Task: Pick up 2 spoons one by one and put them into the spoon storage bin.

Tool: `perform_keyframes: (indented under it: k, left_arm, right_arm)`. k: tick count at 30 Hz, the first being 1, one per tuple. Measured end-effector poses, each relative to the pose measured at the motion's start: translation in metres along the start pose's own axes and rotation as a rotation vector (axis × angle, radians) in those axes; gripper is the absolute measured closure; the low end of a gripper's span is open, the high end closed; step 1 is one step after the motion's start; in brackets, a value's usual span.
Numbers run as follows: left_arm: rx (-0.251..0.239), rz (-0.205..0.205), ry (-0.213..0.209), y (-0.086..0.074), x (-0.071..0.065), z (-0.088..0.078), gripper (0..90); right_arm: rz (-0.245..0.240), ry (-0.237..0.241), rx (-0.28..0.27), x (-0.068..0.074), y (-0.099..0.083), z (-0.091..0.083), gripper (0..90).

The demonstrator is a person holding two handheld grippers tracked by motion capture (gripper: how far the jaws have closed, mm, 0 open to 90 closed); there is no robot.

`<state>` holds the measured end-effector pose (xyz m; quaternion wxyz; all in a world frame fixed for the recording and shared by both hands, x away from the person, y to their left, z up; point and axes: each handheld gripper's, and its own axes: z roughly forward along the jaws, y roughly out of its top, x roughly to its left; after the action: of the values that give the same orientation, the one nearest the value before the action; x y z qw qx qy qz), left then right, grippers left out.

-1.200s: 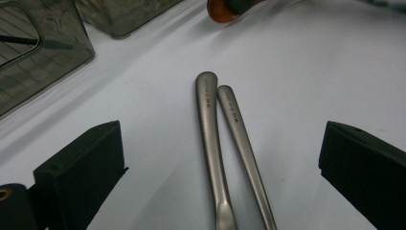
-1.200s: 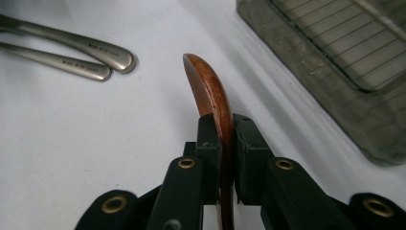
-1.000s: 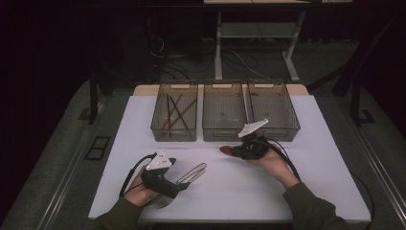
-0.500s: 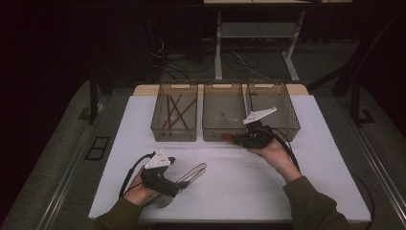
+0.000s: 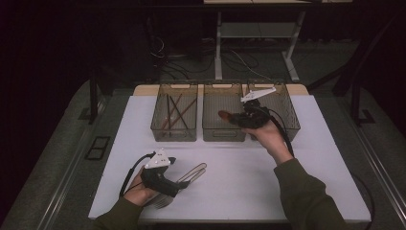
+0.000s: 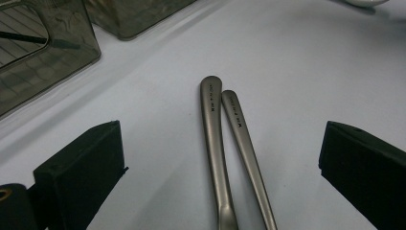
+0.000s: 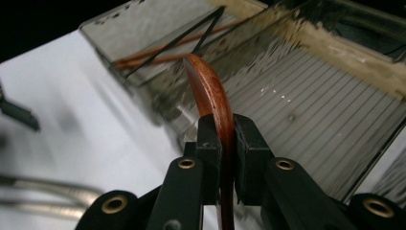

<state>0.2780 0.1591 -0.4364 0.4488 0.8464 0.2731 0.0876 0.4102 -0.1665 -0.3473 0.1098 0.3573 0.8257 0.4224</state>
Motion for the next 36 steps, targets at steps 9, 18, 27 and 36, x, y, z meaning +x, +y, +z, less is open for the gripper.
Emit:
perform_keyframes:
  k: [9,18,27,36]
  left_arm:
    - [-0.009,-0.008,-0.004,0.0,0.0,0.0,0.7]
    - [-0.009,-0.002,-0.008,0.0,0.0,0.0,0.7]
    - [-0.01,0.002,-0.012,0.0,0.001,-0.001,0.7]
    - [-0.01,-0.004,-0.016,0.0,0.0,0.0,0.7]
  right_arm:
    - [0.025,-0.051,-0.026,-0.008,0.038,0.013,81.9]
    - [0.054,-0.076,-0.042,-0.015,0.055,0.039,81.9]
    - [0.071,-0.094,-0.03,-0.024,0.06,0.067,81.8]
    - [0.094,-0.114,0.013,-0.028,0.051,0.086,81.9]
